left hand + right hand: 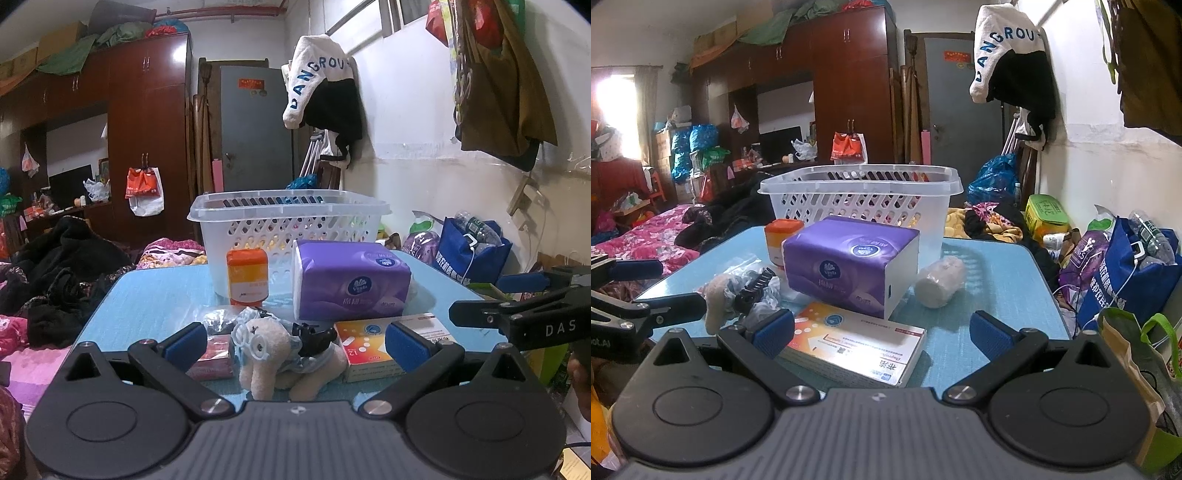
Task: Organize objects
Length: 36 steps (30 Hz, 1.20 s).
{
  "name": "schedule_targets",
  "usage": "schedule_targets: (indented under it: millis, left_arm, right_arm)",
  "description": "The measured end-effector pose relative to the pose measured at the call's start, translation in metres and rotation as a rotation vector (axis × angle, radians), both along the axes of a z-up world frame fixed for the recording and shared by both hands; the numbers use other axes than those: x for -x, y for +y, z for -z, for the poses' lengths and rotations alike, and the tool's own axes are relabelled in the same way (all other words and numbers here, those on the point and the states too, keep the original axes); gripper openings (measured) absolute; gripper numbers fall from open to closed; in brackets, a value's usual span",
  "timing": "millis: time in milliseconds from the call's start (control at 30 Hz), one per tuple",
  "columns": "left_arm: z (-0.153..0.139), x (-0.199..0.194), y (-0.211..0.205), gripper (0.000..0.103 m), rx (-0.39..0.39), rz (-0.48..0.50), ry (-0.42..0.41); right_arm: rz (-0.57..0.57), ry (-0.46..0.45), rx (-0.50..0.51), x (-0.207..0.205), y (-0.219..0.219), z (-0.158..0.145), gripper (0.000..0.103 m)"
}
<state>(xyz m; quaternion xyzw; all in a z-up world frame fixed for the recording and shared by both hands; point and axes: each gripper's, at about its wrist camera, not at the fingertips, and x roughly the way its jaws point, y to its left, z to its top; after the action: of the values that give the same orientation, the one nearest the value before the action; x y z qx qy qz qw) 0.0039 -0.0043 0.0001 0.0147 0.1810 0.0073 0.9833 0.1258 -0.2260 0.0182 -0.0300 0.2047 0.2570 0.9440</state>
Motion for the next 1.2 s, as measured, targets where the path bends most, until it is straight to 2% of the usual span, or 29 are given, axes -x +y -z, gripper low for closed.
schedule_targets:
  millis: [200, 400, 533, 733, 1000, 1200]
  left_arm:
    - [0.001, 0.0, 0.0, 0.103, 0.005, -0.006, 0.006]
    - [0.002, 0.006, 0.0, 0.103, -0.011, -0.001, 0.01]
    - [0.002, 0.006, 0.003, 0.103, 0.007, -0.009, 0.016]
    - [0.006, 0.011, 0.003, 0.103, -0.025, -0.017, 0.028]
    - [0.006, 0.007, 0.009, 0.103, -0.01, -0.026, 0.027]
    - [0.006, 0.006, 0.013, 0.103, 0.023, 0.031, 0.012]
  right_arm:
    - [0.007, 0.013, 0.002, -0.001, 0.0, 0.003, 0.103]
    - [0.003, 0.073, -0.003, -0.001, -0.001, 0.007, 0.103]
    - [0.007, 0.074, 0.008, 0.002, 0.0, 0.007, 0.103]
    - [-0.017, 0.079, 0.026, 0.006, 0.006, 0.008, 0.103]
    - [-0.015, 0.076, 0.034, 0.005, 0.008, 0.009, 0.103]
    - [-0.015, 0.069, 0.042, 0.005, 0.009, 0.009, 0.103]
